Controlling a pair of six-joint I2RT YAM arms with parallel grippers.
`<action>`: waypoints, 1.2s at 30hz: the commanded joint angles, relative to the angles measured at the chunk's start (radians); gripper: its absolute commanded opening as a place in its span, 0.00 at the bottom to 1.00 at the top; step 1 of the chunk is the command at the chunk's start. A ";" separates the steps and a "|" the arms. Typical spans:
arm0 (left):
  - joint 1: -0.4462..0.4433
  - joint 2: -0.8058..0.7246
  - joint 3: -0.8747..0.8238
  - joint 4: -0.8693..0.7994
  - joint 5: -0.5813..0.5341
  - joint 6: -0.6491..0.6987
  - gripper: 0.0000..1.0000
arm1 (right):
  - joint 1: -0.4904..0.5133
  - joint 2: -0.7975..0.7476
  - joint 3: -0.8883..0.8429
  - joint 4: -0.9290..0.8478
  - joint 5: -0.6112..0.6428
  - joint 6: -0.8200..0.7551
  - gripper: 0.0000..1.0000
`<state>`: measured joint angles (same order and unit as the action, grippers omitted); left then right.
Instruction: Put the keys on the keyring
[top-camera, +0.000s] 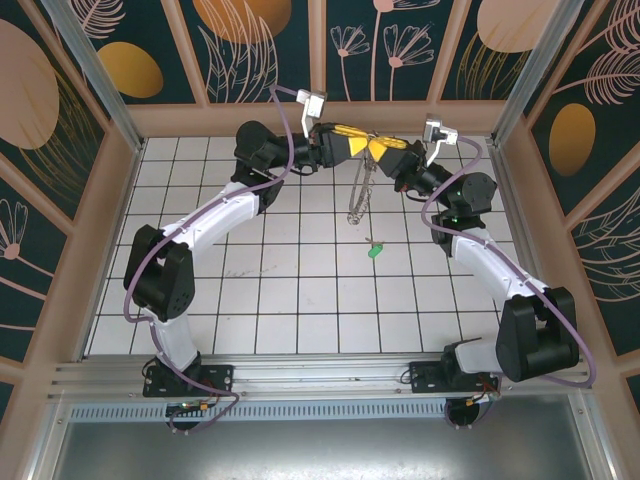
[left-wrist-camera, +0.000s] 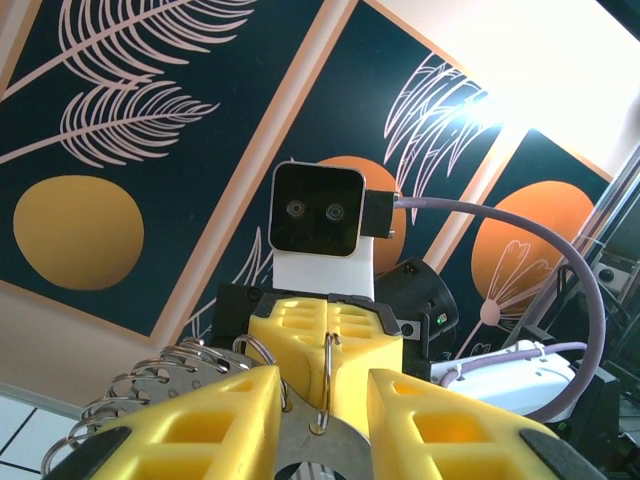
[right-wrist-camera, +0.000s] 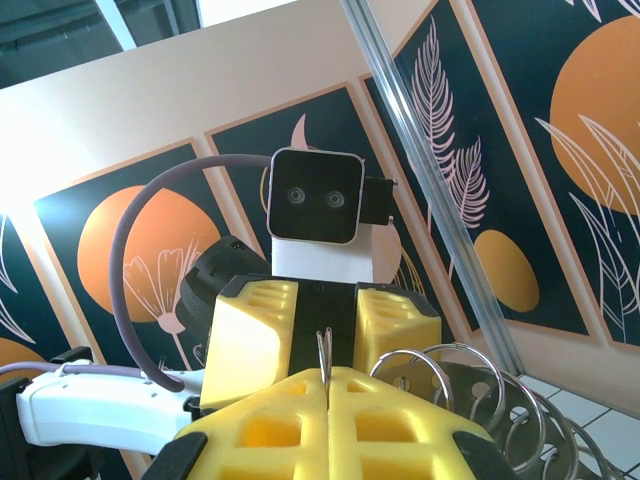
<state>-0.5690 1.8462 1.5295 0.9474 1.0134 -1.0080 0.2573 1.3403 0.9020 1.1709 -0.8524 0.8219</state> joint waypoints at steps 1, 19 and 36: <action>-0.009 0.008 0.001 0.056 0.008 -0.012 0.26 | 0.012 -0.002 0.046 0.063 0.019 0.005 0.00; -0.015 0.022 0.023 0.066 0.012 -0.021 0.16 | 0.019 -0.004 0.044 0.034 0.007 -0.014 0.00; -0.020 0.015 0.052 -0.010 0.013 0.092 0.00 | -0.044 -0.042 0.050 -0.078 0.007 -0.042 0.40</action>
<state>-0.5690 1.8637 1.5398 0.9703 1.0065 -0.9909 0.2470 1.3365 0.9257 1.1114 -0.8501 0.7898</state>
